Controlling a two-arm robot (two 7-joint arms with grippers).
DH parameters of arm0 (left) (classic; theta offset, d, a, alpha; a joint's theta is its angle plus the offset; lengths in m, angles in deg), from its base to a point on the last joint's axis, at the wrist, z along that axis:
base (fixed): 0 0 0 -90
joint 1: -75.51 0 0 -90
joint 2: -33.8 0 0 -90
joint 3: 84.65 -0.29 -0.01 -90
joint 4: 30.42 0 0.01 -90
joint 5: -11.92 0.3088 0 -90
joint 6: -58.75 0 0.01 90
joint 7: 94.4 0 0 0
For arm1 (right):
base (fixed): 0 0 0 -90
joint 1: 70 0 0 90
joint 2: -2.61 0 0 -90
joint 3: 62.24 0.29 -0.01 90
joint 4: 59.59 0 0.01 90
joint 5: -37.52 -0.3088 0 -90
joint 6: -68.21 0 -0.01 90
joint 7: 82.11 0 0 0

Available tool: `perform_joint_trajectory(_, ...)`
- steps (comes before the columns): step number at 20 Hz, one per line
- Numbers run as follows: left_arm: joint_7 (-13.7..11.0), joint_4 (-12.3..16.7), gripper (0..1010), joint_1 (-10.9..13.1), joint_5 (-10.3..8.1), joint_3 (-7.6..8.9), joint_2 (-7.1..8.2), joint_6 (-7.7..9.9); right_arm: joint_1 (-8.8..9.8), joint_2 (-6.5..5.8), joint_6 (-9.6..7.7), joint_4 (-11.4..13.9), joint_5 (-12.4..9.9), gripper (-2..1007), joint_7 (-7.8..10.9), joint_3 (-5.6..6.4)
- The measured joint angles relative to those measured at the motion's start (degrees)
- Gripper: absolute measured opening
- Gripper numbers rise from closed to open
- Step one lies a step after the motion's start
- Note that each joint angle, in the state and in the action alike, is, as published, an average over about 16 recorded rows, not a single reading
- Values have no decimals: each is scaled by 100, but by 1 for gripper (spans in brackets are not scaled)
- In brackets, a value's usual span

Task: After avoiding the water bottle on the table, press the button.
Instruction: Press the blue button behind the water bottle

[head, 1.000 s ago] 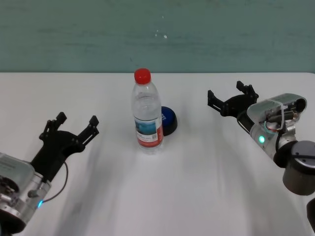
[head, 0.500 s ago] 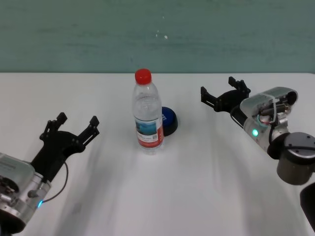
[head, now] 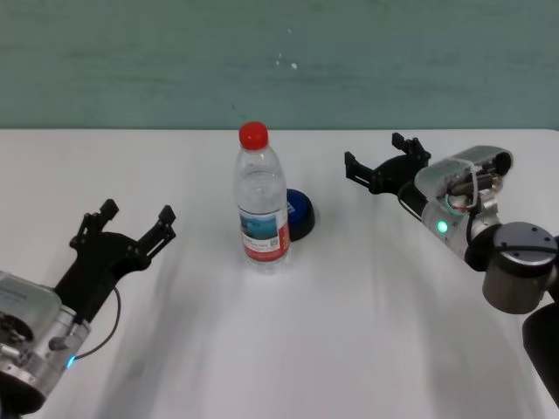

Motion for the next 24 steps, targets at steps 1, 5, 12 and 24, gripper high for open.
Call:
perform_joint_trajectory(1,0,0,1010,0,0,0,0,0,-39,4,15,-57,-13,1004,24,-18)
perform_joint_trajectory(5,0,0,1010,0,0,0,0,0,-184,35,81,-269,-62,1004,94,-87)
perform_joint_trajectory(12,0,0,1010,0,0,0,0,0,-381,148,189,-580,-94,1004,83,-192)
perform_joint_trajectory(24,0,0,1010,0,0,0,0,0,-510,416,285,-876,-11,1004,-120,-269)
